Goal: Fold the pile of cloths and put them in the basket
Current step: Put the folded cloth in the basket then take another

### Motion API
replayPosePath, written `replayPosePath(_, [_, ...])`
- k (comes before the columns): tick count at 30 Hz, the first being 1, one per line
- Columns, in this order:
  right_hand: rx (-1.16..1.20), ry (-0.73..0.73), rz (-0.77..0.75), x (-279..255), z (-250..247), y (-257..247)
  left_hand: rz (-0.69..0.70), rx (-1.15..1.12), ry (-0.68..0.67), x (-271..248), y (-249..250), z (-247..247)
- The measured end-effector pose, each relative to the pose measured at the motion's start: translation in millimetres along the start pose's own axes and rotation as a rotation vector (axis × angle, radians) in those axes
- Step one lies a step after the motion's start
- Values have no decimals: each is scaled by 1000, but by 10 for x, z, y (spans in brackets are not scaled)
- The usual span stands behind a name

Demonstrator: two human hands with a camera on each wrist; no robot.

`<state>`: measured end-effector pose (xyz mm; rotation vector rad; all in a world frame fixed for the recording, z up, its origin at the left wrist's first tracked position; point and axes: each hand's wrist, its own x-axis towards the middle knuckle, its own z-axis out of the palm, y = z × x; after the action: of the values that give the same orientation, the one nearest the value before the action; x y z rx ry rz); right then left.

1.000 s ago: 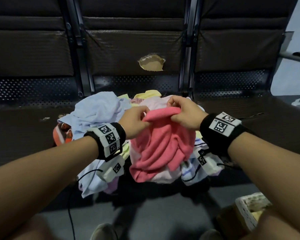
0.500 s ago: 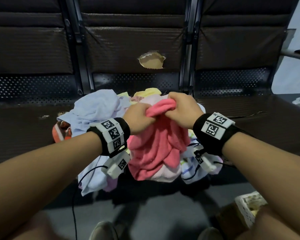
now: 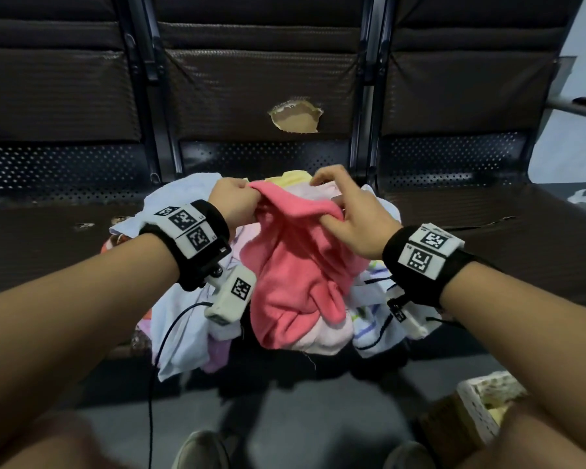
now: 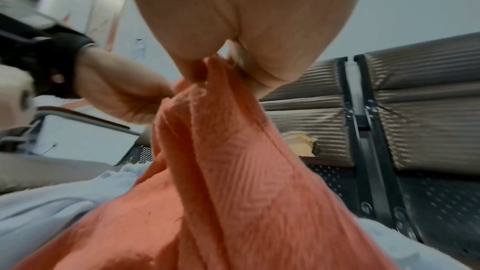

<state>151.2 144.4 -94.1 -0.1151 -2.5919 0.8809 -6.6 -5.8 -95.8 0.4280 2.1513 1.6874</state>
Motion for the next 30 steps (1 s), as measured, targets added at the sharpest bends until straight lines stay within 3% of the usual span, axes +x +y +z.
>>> replayPosePath(3, [-107, -137, -140, -3, 97, -118, -22, 164, 40, -71, 108, -12])
replayPosePath(5, [-212, -337, -101, -6, 176, -177, -37, 294, 26, -97, 128, 1])
replayPosePath(7, [-314, -439, -8, -16, 266, -213, -45, 289, -51, -160, 135, 38])
replayPosePath(10, [-343, -325, 113, 15, 385, -227, -107, -1, -133, -235, 190, 118])
replayPosePath(16, [-145, -36, 397, 223, 453, -188, -17, -359, -183, -385, 390, 316])
replayPosePath(19, [120, 141, 486, 327, 399, -116, 57, -391, -222, -389, 421, 324])
replayPosePath(24, [664, 355, 534, 417, 239, -196, 128, -384, -32, -216, 439, 211])
replayPosePath(27, [593, 260, 358, 372, 175, -237, 142, -420, 38, -103, 432, 144])
replayPosePath(30, [104, 77, 254, 316, 136, -183, 179, -292, 131, -10, 387, 48])
